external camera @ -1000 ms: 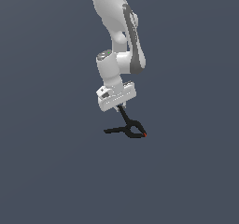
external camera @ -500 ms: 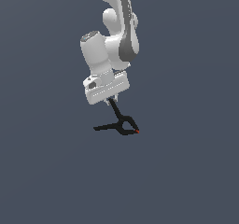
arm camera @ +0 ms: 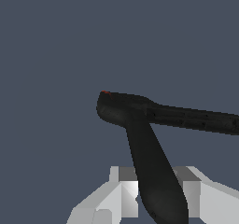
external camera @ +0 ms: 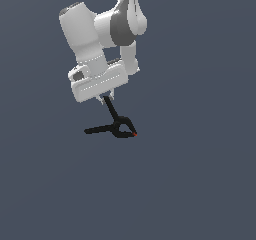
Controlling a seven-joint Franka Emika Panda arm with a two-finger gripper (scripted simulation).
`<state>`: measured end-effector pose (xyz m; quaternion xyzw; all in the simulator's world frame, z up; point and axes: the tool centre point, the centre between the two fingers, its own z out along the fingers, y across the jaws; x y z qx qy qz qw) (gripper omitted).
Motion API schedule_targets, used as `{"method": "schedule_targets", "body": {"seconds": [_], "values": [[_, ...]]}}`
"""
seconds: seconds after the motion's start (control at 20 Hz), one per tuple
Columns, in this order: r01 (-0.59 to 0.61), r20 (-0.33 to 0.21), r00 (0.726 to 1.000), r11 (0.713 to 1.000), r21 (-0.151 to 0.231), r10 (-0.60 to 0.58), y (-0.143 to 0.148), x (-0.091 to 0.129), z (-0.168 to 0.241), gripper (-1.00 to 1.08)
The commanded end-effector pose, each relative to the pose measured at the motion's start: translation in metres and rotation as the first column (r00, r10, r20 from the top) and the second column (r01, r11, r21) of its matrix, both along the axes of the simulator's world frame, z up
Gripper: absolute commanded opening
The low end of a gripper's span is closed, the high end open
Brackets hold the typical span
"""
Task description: Pick up the object and move it to a goal position.
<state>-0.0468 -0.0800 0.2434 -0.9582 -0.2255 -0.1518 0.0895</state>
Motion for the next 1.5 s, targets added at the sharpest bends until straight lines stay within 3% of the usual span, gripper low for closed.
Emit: {"method": "schedule_targets", "body": {"seconds": [0.0, 0.6, 1.45], "values": [[0.001, 0.002, 1.000, 1.000, -0.001, -0.001, -0.012, 0.006, 0.023, -1.00], [0.002, 0.003, 1.000, 1.000, 0.000, -0.002, -0.049, 0.026, 0.086, -1.00], [0.003, 0.001, 1.000, 1.000, 0.003, -0.003, -0.052, 0.038, 0.108, -1.00]]}}
